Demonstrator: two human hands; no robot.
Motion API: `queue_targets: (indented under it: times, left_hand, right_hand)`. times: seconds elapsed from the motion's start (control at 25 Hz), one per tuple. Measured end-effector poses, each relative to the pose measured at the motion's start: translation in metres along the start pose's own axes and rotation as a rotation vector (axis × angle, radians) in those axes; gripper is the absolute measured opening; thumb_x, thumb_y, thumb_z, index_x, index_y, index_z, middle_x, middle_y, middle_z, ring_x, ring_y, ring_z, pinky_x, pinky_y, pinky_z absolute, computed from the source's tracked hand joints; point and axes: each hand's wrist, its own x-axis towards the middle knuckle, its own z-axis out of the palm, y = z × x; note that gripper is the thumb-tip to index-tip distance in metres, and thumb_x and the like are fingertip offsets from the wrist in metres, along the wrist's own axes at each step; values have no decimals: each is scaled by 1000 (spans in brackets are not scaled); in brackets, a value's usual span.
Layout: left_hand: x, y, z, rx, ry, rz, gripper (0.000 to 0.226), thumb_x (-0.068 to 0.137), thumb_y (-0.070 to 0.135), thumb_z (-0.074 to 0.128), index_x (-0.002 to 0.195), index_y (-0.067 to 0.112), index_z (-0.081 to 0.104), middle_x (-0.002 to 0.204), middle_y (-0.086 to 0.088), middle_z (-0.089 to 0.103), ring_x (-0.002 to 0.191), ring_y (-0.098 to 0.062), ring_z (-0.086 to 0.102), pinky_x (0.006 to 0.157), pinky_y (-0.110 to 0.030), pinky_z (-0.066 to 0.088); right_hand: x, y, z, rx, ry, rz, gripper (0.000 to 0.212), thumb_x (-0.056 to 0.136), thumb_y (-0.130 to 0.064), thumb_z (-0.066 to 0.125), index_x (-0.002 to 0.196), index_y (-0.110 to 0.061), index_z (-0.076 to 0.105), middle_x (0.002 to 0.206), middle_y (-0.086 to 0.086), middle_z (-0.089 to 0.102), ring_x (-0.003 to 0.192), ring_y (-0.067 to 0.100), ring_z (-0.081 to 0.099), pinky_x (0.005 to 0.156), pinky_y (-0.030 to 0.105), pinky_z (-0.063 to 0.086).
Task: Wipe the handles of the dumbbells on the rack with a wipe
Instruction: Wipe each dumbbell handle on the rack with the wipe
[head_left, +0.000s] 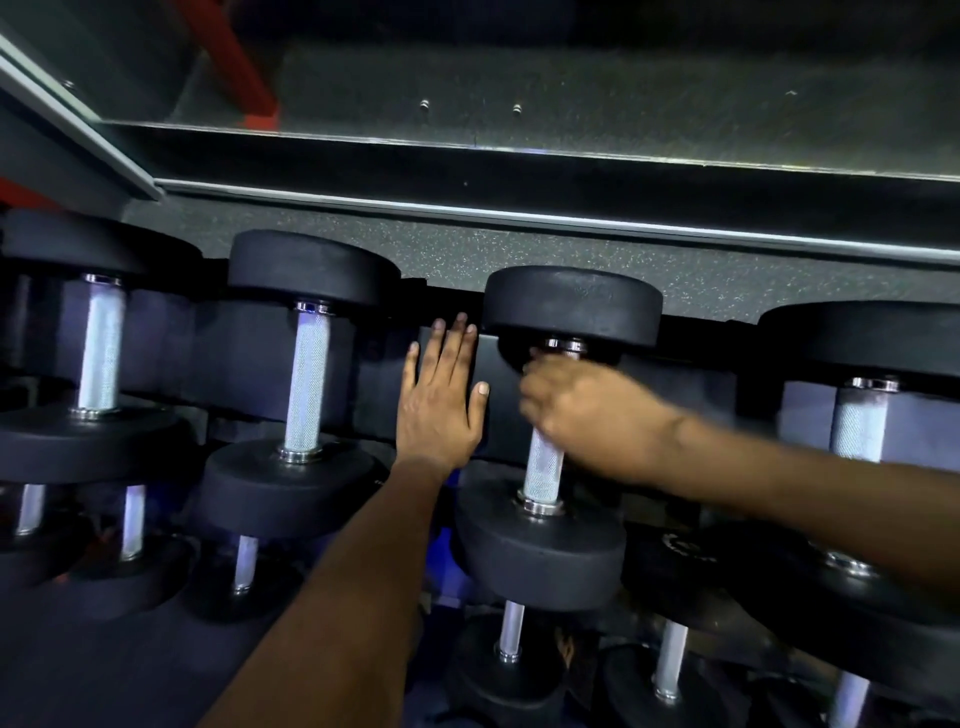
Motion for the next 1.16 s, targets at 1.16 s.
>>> queue_targets:
  times: [1.16]
  left_hand:
    - [0, 3, -1, 29, 4, -2, 62, 93, 32, 33, 148, 4, 33, 158, -10, 26, 147, -26, 18, 119, -44, 9]
  right_hand:
    - [-63, -53, 25, 1315, 651, 944, 32, 96, 0, 36, 115, -13, 59, 118, 9, 63, 108, 16, 61, 95, 28, 50]
